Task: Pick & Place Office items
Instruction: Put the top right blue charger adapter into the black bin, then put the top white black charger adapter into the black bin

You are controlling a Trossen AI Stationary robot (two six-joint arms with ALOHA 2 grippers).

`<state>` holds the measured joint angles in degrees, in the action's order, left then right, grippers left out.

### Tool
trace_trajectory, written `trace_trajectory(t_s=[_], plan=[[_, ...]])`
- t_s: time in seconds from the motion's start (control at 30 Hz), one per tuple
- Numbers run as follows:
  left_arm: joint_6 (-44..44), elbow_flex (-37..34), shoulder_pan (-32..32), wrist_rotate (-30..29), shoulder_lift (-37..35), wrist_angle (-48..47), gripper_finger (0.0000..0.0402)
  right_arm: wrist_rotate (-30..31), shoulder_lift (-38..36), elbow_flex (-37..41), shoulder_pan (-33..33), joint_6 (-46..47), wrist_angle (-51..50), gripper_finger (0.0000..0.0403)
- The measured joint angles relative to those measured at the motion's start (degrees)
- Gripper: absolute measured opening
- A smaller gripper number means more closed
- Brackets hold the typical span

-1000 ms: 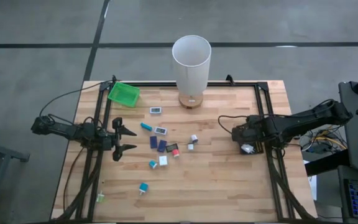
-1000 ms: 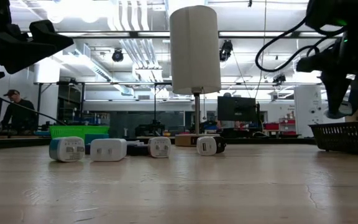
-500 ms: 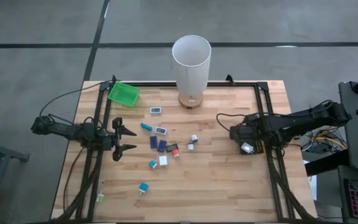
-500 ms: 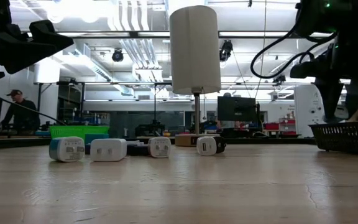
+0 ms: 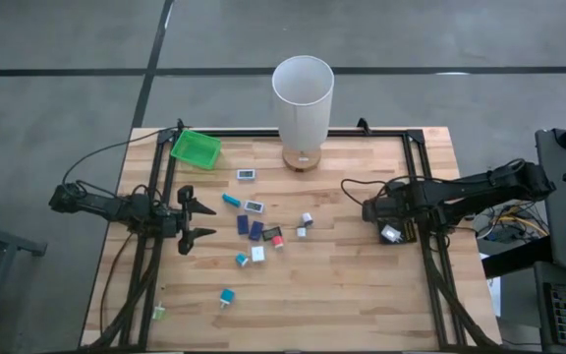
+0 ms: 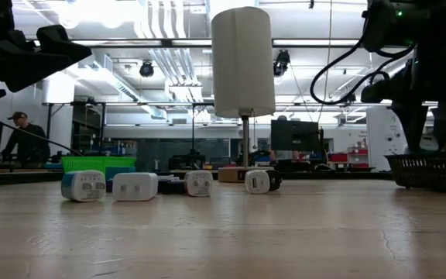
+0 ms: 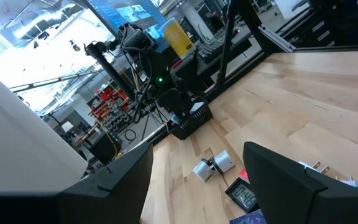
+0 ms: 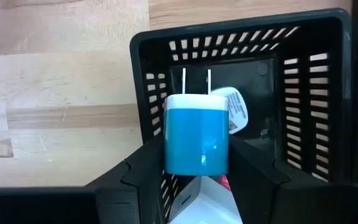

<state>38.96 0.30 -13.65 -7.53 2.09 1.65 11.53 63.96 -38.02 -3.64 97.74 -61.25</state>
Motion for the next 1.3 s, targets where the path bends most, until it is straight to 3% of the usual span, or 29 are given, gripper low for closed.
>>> trace_trajectory(t_s=[0.47,0.87,1.07,1.3], plan=[[0.00,0.00,0.00,0.00,0.00,0.00,0.0257,0.55,-0.11,-2.42,-0.04,-1.04,-0.58,0.0185],[0.00,-0.01,0.02,0.00,0.00,0.00,0.0257,8.90,-0.07,-12.34,-0.09,-12.39,-2.02,0.0186],[-0.02,-0.01,0.02,0.00,0.00,0.00,0.0257,11.51,-0.07,-14.27,-0.04,-19.17,4.93,0.0186],[0.00,-0.01,0.00,0.00,0.00,0.00,0.0257,12.72,0.00,-10.95,-0.09,-26.61,19.11,0.0186]])
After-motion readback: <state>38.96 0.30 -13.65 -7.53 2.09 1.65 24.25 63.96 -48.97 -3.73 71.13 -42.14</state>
